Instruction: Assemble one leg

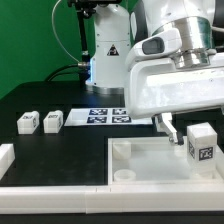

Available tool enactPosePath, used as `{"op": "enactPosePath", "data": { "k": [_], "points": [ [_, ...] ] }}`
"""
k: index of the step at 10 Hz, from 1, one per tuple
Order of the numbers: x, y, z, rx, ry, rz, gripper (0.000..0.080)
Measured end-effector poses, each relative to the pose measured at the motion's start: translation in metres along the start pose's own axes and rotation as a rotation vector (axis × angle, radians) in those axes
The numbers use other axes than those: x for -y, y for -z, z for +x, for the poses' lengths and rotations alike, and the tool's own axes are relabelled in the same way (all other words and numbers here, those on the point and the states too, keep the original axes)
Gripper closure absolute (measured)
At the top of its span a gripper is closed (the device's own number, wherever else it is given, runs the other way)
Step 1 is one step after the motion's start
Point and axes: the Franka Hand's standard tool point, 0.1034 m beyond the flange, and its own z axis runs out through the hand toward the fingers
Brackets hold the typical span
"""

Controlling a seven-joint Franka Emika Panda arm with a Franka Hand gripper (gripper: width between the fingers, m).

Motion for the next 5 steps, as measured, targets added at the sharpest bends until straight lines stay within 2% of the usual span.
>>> {"op": "enactPosePath", "data": {
  "k": [1, 3, 4, 5],
  "points": [
    [-0.002, 0.0044, 0.0135, 0.01, 0.0, 0.001, 0.0151],
    [-0.0038, 0.0023, 0.0172, 0.073, -0.001, 0.009, 0.0151],
    [-0.011, 0.0023, 0.0234, 0.065, 0.001, 0.004, 0.0151],
    [-0.0096, -0.0005, 0.0149, 0.177, -0.001, 0.021, 0.0151]
  ]
}}
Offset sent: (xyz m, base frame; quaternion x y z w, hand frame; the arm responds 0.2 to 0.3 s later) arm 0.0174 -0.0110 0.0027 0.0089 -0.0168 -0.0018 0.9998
